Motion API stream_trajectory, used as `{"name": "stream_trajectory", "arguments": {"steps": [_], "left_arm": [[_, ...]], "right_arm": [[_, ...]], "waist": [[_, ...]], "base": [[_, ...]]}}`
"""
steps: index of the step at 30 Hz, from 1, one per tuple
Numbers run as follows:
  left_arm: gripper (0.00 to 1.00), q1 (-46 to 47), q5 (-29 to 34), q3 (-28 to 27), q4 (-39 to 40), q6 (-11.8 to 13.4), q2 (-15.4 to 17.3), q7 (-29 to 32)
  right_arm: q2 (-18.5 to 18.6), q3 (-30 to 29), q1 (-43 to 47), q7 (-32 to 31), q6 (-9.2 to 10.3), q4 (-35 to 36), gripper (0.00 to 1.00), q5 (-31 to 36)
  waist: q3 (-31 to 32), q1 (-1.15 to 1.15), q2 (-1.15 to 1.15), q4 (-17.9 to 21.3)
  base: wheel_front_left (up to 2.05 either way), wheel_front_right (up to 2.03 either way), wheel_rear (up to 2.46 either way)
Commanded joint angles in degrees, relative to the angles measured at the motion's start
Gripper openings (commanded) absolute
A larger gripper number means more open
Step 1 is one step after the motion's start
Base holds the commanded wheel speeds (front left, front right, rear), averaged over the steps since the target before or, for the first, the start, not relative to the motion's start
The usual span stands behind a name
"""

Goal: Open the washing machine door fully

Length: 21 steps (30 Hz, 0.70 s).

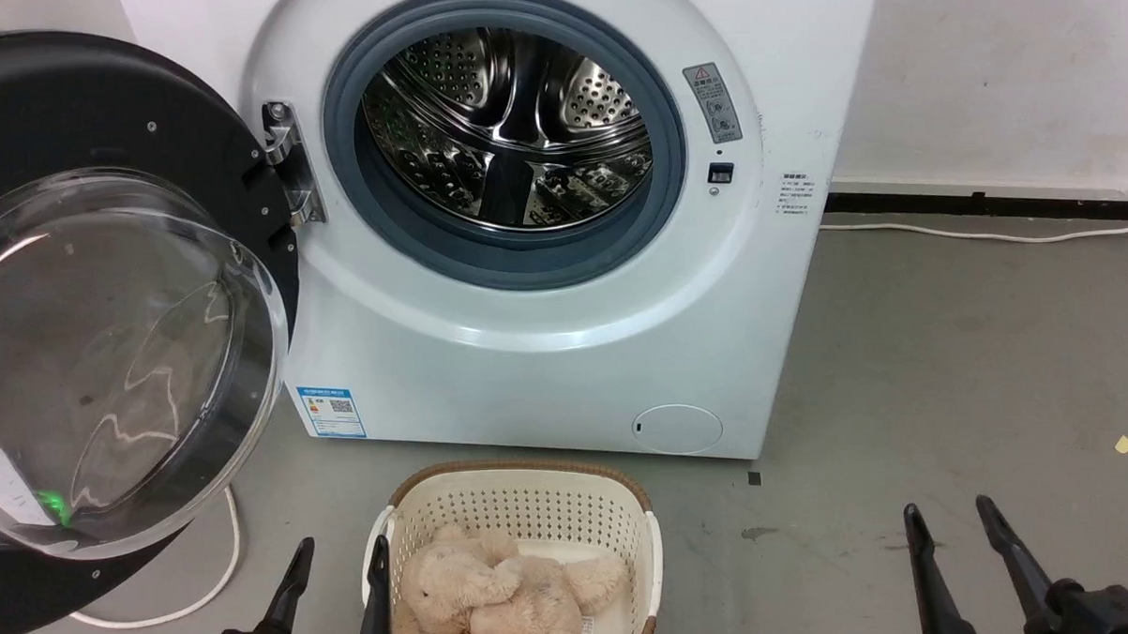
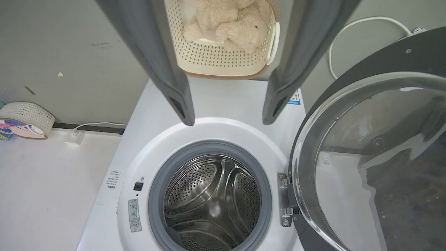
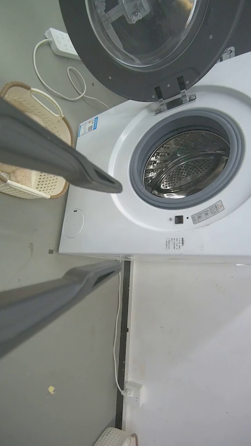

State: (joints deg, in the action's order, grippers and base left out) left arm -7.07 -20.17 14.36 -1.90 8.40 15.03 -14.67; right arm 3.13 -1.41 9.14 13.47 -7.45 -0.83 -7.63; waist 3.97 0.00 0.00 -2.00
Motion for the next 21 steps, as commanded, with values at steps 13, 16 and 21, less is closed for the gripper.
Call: {"name": "stream_trajectory", "arguments": {"steps": [13, 16, 21], "left_arm": [[0.0, 0.1, 0.5, -0.1, 0.0, -0.4, -0.3, 0.2], [0.0, 0.2, 1.0, -0.5, 0.0, -0.6, -0.6, 0.6], [0.0, 0.5, 1.8, -1.1, 0.1, -0.9, -1.1, 1.2]], "right_arm": [[0.0, 0.4, -0.2, -0.4, 0.0, -0.9, 0.0, 0.1], [0.0, 0.4, -0.4, -0.7, 0.0, -0.9, 0.0, 0.3], [0.0, 0.4, -0.8, -1.3, 0.0, -0.8, 0.0, 0.6]], "waist": [[0.0, 0.0, 0.0, -0.2], [-0.1, 0.0, 0.0, -0.1], [-0.2, 0.0, 0.0, 0.0]], "base": [[0.0, 0.0, 0.0], [0.0, 0.0, 0.0], [0.0, 0.0, 0.0]]}}
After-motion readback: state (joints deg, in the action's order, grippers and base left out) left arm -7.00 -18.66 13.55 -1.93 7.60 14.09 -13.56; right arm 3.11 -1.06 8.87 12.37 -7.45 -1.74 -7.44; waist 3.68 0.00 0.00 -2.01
